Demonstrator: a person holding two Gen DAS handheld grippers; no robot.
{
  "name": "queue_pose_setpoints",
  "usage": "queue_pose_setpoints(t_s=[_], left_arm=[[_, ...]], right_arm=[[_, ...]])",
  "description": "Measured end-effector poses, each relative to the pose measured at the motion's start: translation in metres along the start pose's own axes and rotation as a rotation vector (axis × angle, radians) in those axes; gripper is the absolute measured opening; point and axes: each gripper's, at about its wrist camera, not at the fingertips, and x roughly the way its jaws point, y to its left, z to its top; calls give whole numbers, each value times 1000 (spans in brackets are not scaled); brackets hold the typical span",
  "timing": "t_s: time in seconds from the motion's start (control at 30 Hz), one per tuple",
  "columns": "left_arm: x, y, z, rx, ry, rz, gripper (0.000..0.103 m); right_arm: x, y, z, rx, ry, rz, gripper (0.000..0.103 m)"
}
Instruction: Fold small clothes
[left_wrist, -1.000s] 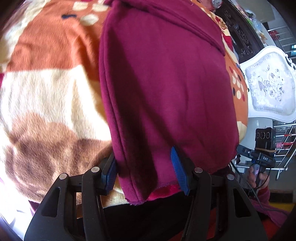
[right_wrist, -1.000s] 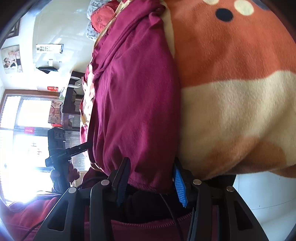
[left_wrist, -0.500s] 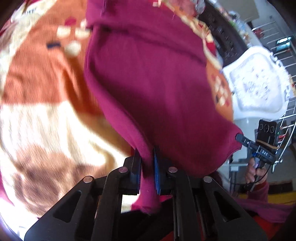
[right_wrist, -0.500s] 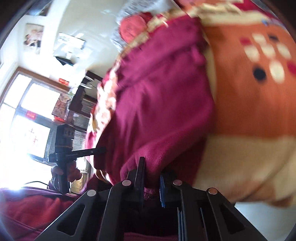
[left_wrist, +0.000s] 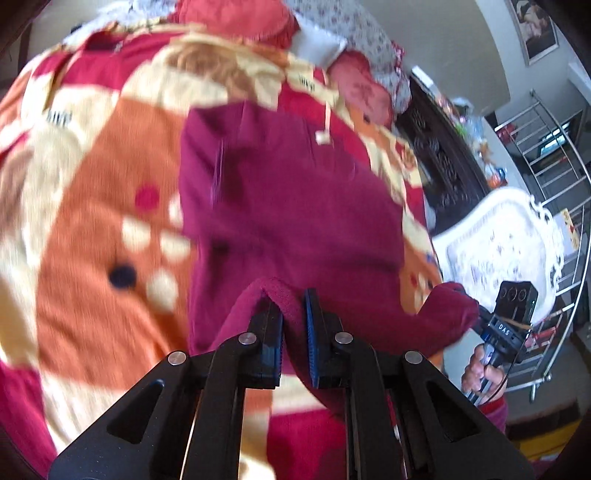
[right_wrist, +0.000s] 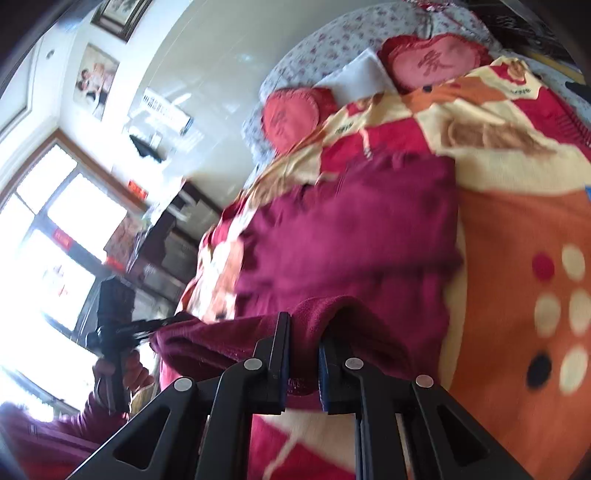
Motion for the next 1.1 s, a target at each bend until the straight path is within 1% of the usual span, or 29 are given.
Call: queue_pose_setpoints(t_s=[0.17, 0.27, 0.37, 0.43, 0.5, 0.53, 0.57, 0.6, 0.63, 0.67, 0.7, 0.73, 0.77, 0.8, 0.83, 0.87, 0.9, 0.93, 1.03, 1.1], left_arm=[[19, 0, 59, 5, -70, 12, 10], [35, 9, 86, -25, -81, 21, 9], [51, 14, 108, -36, -92, 43, 9], [58, 22, 120, -43, -80, 33, 9], [70, 32, 135, -80, -58, 31, 10], [73, 35, 137, -88, -49, 23, 10], [78, 38, 142, -94, -36, 11, 13], [79, 38, 145, -94, -24, 6, 20], [80, 38, 148, -92, -9, -17, 25], [80, 38, 150, -89, -5, -36, 39], [78, 37, 151, -86, -5, -54, 49], [74, 37, 153, -83, -10, -69, 51], [69, 37, 155, -82, -35, -64, 61], [63, 36, 157, -79, -74, -36, 72], [56, 35, 158, -74, -114, -10, 76], [50, 32, 158, -61, -147, 0, 78], [47, 30, 159, -45, -157, -2, 78], [47, 26, 160, -29, -162, 3, 78], [62, 17, 160, -1, -156, 85, 78], [79, 14, 159, 2, -128, 120, 78]], right_arm=[[26, -13, 53, 11, -48, -36, 12], [39, -22, 85, 13, -68, -64, 12], [58, -29, 115, 5, -64, -75, 12], [70, -35, 128, 7, -54, -93, 11], [87, -47, 142, 28, -43, -126, 11], [92, -53, 146, 43, -43, -135, 11], [101, -63, 152, 72, -42, -147, 12], [107, -68, 156, 85, -35, -157, 14], [112, -72, 159, 91, -31, -168, 20], [114, -74, 163, 91, -40, -172, 26], [113, -75, 165, 93, -51, -168, 39], [108, -78, 168, 114, -78, -159, 47], [101, -81, 170, 144, -108, -144, 47], [95, -84, 171, 172, -131, -130, 47], [90, -84, 172, 190, -141, -121, 47], [85, -82, 171, 195, -146, -104, 47], [83, -76, 167, 171, -146, -82, 47], [84, -67, 163, 128, -135, -78, 47], [108, -37, 153, -34, -61, -176, 47], [127, -27, 150, -101, -30, -217, 47]])
